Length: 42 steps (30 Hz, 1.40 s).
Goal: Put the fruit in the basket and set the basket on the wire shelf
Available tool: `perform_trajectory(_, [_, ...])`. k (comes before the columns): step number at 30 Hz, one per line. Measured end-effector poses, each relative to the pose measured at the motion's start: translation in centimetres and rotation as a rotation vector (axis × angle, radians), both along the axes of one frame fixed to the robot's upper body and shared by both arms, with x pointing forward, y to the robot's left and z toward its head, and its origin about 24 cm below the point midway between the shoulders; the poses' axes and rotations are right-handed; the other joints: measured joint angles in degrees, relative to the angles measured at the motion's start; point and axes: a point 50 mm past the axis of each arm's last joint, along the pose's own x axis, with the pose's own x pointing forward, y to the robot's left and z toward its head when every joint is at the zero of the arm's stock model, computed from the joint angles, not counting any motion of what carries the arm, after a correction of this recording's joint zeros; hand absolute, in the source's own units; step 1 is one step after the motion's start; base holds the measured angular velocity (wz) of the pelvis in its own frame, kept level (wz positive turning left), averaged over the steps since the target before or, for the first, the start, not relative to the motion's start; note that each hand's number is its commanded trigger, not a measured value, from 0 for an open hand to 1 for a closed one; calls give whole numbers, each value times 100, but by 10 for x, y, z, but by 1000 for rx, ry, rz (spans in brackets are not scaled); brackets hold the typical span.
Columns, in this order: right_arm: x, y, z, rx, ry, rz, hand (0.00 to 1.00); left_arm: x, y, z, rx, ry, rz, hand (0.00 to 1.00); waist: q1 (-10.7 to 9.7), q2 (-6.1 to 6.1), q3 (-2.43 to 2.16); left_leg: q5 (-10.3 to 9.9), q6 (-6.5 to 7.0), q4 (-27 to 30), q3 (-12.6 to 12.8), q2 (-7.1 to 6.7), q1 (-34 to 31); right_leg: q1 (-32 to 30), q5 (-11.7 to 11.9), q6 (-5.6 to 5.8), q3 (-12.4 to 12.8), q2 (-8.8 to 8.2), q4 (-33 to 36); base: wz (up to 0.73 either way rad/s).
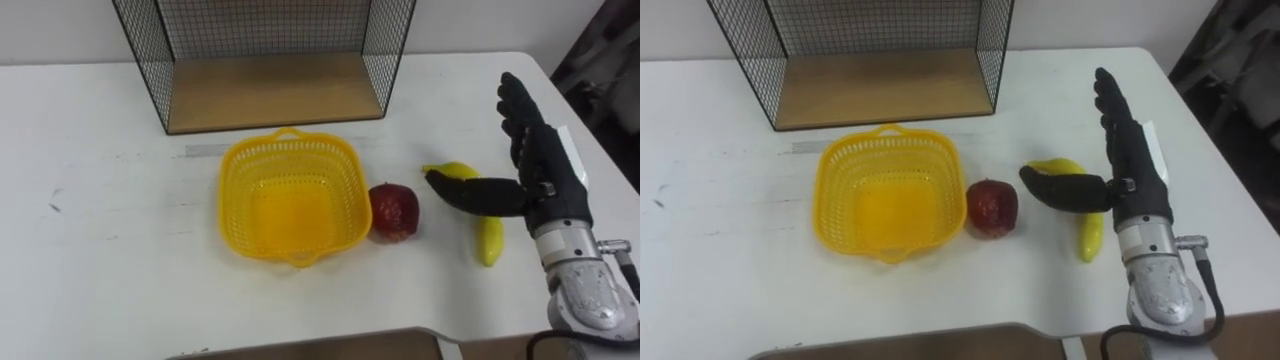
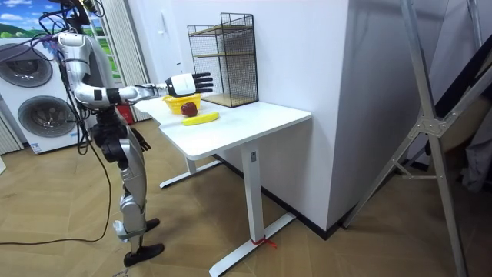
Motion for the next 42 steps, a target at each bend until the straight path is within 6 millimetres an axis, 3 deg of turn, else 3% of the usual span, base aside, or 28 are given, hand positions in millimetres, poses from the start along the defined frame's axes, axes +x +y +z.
perform_trajectory(7, [1, 7, -1, 2, 13, 56, 0, 1, 0, 0, 1, 1, -13, 0, 130, -15, -15, 1, -2, -3, -2, -1, -5, 1, 0, 0, -12, -2, -3, 0])
perform_trajectory(18, [0, 21, 5, -17, 13, 188, 0, 0, 4, 1, 4, 7, -16, 0, 131, -37, -26, 2, -2, -3, -4, -2, 2, 14, 0, 0, -10, -6, -7, 0])
perform_trajectory(25, [-2, 29, 19, -35, -34, 260, 0, -5, 4, -1, -21, 37, -19, 0, 105, -47, -32, 2, -1, 34, -38, -6, -1, 11, 1, -1, -30, -9, -5, 1])
perform_trajectory(42, [-11, 28, 6, -90, 42, 274, 0, -5, 3, -1, -31, 43, -22, 0, 104, -20, -27, 1, 0, 9, -24, -8, -5, 12, 4, -1, -2, -6, 3, 0])
